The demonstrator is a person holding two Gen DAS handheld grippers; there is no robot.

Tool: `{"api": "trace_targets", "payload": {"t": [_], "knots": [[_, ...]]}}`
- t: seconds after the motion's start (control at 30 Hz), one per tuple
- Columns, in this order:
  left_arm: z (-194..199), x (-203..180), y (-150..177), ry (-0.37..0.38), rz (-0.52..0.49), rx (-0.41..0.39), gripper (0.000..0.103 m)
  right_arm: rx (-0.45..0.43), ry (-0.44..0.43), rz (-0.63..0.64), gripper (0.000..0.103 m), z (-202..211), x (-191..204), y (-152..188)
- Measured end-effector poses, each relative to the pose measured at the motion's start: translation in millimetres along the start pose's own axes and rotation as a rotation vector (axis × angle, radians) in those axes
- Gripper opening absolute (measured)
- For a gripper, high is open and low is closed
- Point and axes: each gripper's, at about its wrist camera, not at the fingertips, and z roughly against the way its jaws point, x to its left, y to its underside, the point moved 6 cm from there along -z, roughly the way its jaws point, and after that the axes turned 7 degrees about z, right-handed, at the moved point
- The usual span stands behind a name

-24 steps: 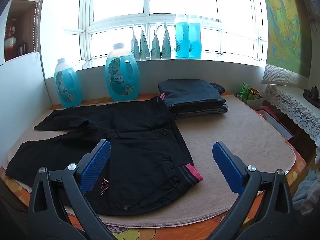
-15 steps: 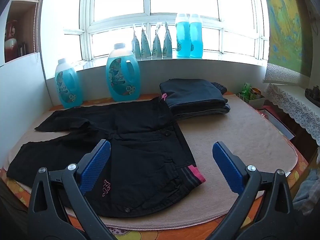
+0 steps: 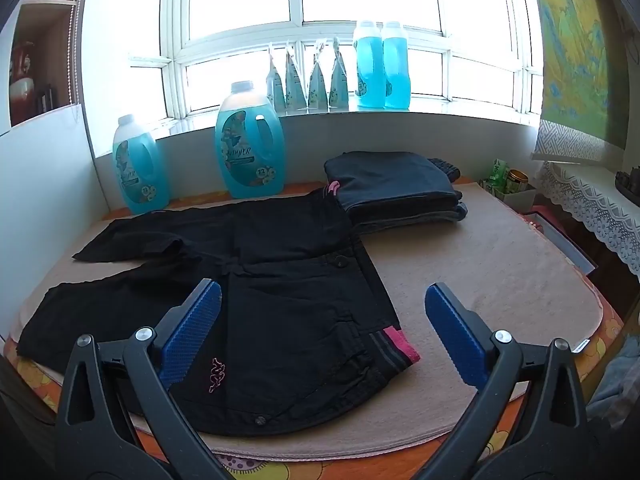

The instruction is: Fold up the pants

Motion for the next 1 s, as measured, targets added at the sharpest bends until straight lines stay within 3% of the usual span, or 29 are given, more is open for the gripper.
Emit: {"api": "trace_targets", "payload": {"t": [1.0], "knots": [[-7.1, -3.7, 5.5, 0.010, -0.005, 0.010, 0.103, 0.012, -0.024, 0.001, 0.103, -2.9, 3.2, 1.0]]}}
